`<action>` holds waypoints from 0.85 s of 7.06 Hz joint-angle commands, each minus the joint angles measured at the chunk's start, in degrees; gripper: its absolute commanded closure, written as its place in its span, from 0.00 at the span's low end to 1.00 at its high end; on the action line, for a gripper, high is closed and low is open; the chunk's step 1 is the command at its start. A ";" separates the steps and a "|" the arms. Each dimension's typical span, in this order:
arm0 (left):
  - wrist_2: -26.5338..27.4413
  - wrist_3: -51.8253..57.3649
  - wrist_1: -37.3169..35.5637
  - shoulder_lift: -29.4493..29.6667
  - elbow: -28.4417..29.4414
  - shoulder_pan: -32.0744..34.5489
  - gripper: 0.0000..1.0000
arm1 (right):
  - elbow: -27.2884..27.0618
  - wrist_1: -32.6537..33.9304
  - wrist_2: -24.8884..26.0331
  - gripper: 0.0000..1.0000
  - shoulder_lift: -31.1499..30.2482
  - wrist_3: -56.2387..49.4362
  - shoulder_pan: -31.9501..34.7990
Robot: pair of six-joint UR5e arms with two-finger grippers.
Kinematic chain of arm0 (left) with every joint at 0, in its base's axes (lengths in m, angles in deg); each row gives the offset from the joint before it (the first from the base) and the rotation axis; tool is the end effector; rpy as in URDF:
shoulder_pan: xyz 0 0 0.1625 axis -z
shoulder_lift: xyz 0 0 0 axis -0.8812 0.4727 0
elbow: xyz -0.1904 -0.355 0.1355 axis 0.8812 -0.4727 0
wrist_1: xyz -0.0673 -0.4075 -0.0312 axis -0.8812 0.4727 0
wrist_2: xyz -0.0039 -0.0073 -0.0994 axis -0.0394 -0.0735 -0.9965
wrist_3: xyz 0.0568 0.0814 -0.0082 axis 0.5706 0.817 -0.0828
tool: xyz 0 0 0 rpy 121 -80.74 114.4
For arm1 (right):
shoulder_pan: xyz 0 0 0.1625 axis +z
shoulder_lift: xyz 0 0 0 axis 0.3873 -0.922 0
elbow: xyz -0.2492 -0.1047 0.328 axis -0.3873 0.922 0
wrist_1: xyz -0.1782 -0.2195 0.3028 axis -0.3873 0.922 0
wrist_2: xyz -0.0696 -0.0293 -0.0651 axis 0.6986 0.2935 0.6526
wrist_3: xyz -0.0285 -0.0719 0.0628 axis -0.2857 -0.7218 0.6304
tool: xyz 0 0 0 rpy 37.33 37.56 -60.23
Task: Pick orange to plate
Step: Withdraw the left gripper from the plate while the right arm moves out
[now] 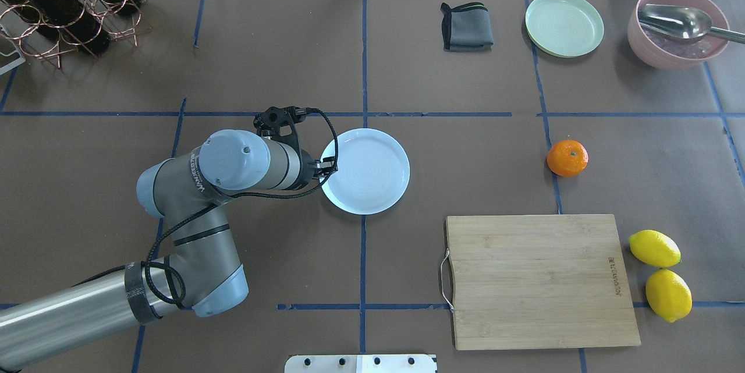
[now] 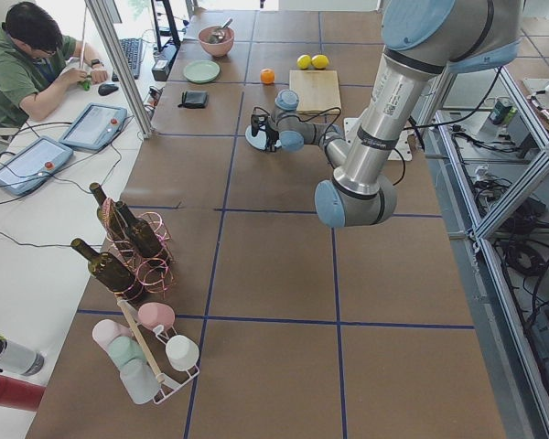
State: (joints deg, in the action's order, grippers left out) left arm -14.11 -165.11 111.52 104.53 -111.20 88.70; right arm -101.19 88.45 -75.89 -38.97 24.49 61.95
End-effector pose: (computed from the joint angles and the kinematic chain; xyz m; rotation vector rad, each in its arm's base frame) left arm 0.5713 -0.4251 0.2738 0.2090 1.0697 -0.2348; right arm 0.0201 -0.5070 0.5545 0.1717 -0.7518 -0.0886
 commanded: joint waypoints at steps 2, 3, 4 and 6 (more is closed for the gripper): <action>-4.41 12.38 -5.51 -2.17 -6.50 4.78 0.00 | -0.52 -0.09 -0.09 0.00 0.88 0.00 -0.01; -9.76 20.72 -12.60 -6.27 -13.23 9.51 0.00 | -0.78 -0.09 -0.09 0.00 1.06 0.09 -0.97; -11.12 30.28 -18.85 -10.84 -20.52 14.78 0.00 | -1.05 -0.61 0.00 0.00 1.76 -0.26 -2.55; -13.14 44.87 -21.38 -19.20 -24.11 26.55 0.00 | -0.96 -4.13 0.09 0.00 3.33 0.44 -7.29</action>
State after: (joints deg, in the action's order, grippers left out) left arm -25.46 -130.84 92.04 90.13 -132.91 107.86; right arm -102.12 85.82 -75.81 -36.88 24.54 57.41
